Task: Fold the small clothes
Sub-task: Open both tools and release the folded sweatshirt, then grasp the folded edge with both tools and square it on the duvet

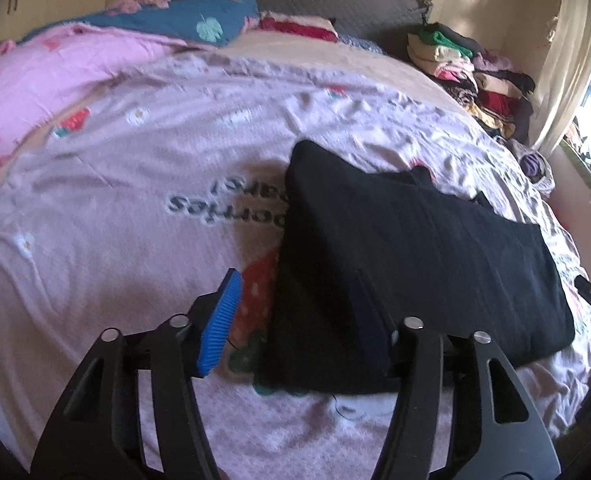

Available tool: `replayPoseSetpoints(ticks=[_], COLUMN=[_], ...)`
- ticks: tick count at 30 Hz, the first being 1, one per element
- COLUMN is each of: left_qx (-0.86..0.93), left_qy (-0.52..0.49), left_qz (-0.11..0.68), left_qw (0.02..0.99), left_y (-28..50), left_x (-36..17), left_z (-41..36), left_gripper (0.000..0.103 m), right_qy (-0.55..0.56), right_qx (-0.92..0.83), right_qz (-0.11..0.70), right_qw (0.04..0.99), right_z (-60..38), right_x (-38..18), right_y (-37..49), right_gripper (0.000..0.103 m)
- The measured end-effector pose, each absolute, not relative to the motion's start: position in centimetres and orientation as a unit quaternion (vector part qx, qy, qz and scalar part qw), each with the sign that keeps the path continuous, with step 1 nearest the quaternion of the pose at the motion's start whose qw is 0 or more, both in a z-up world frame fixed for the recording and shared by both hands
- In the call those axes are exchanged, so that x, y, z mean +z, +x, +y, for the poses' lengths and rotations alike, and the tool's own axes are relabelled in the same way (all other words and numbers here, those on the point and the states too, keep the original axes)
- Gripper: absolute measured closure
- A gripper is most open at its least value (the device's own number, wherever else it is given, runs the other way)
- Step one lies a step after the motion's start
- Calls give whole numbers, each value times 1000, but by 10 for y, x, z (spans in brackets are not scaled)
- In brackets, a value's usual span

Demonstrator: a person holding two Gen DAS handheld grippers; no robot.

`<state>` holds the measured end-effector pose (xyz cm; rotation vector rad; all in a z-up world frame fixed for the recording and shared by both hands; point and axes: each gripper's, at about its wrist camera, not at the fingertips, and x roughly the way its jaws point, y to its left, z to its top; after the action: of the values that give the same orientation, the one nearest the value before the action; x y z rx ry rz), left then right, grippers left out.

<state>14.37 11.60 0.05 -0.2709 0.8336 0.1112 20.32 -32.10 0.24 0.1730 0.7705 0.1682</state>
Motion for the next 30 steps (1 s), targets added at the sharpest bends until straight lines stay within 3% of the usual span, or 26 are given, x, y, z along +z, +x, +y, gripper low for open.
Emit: replayPoseSetpoints(ticks=[13, 15, 18, 19, 20, 23, 30], left_qx=[35, 33, 12, 12, 11, 7, 8], left_qy=[-192, -204, -228, -226, -221, -227, -225], left_qz=[434, 441, 447, 447, 445, 438, 431], left_qw=[880, 873, 865, 866, 868, 870, 874], left_y=[141, 141, 140, 140, 138, 134, 122], left_x=[-29, -33, -40, -40, -39, -38, -34], left_z=[124, 127, 128, 127, 126, 126, 127], left_gripper=[46, 50, 72, 75, 82, 89, 91], right_qy=[95, 94, 92, 92, 92, 90, 109], right_qx=[78, 81, 84, 84, 87, 88, 69], right_qz=[398, 400, 406, 407, 409, 413, 413], right_qw=[909, 908, 906, 905, 903, 902, 902], right_z=[-330, -328, -326, -326, -326, -327, -336], right_x=[-20, -21, -24, -25, -26, -29, -31], right_y=[184, 182, 180, 181, 180, 178, 170], right_gripper=[47, 48, 60, 65, 78, 95, 95])
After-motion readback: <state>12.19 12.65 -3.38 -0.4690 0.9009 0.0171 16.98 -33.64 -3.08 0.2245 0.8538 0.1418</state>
